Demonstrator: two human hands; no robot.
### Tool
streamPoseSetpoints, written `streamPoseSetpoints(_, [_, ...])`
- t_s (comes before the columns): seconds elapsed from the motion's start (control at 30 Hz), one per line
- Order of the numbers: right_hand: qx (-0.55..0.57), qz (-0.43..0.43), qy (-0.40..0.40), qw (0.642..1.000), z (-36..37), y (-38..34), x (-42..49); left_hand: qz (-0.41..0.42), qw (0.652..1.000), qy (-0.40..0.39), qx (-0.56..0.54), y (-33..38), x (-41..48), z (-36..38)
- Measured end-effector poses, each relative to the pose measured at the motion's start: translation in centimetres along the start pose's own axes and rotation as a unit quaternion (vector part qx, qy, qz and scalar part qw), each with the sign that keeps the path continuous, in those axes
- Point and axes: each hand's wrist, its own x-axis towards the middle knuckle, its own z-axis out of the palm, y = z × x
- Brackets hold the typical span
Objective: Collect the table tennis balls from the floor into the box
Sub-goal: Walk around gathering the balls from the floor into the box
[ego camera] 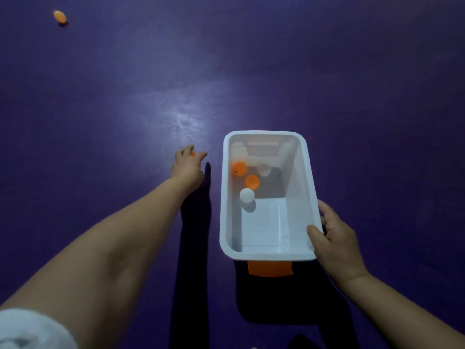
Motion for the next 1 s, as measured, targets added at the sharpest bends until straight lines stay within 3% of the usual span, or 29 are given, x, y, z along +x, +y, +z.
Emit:
streamPoseSetpoints(0.13, [-0.004,0.010,0.002,1.000,0.0,0.7,0.1,-0.032,0.996,0.085,-0.016,-0.3,0.4,1.2])
streamPoseSetpoints(0.23, [-0.002,0.012,0.003,1.000,-0.1,0.9,0.2,-0.119,0.987,0.100,-0.033,0.1,0.9,0.3])
streamPoseSetpoints(0.3, [0.011,0.012,0.001,1.000,0.0,1.0,0.2,-0.124,0.966,0.158,-0.166,1.9,0.7,-1.4])
streamPoseSetpoints(0.4, [0.030,0.013,0.007,0.999,0.0,0.8,0.0,-0.008,0.869,0.252,-0.426,6.6,-1.8,-4.9])
streamPoseSetpoints(0.43, [0.032,0.013,0.012,0.999,-0.1,0.6,0.0,0.044,0.858,0.243,-0.451,8.1,-3.1,-5.8])
streamPoseSetpoints(0.5, [0.028,0.014,0.025,0.999,-0.6,0.4,0.0,0.146,0.882,0.178,-0.411,10.3,-5.1,-6.7])
streamPoseSetpoints(0.6, [0.023,0.023,0.045,0.998,-2.1,0.1,0.2,0.217,0.897,0.111,-0.368,11.7,-6.5,-6.7])
streamPoseSetpoints(0.7, [0.015,0.039,0.068,0.997,-4.7,-0.3,0.3,0.156,0.913,0.131,-0.352,13.4,-6.6,-6.1])
streamPoseSetpoints(0.77, [0.009,0.044,0.091,0.995,-6.9,-0.7,0.3,0.063,0.920,0.077,-0.378,15.2,-7.4,-5.9])
streamPoseSetpoints(0.8, [0.009,0.047,0.105,0.993,-8.0,-0.8,0.3,0.039,0.908,0.042,-0.415,16.1,-7.9,-5.7])
streamPoseSetpoints(0.9, [0.014,0.057,0.149,0.987,-11.3,-0.5,0.4,0.040,0.873,-0.038,-0.485,19.0,-9.3,-4.8])
streamPoseSetpoints(1.0, [0.017,0.071,0.178,0.981,-14.2,0.8,0.4,0.064,0.877,-0.094,-0.467,22.1,-10.6,-4.0])
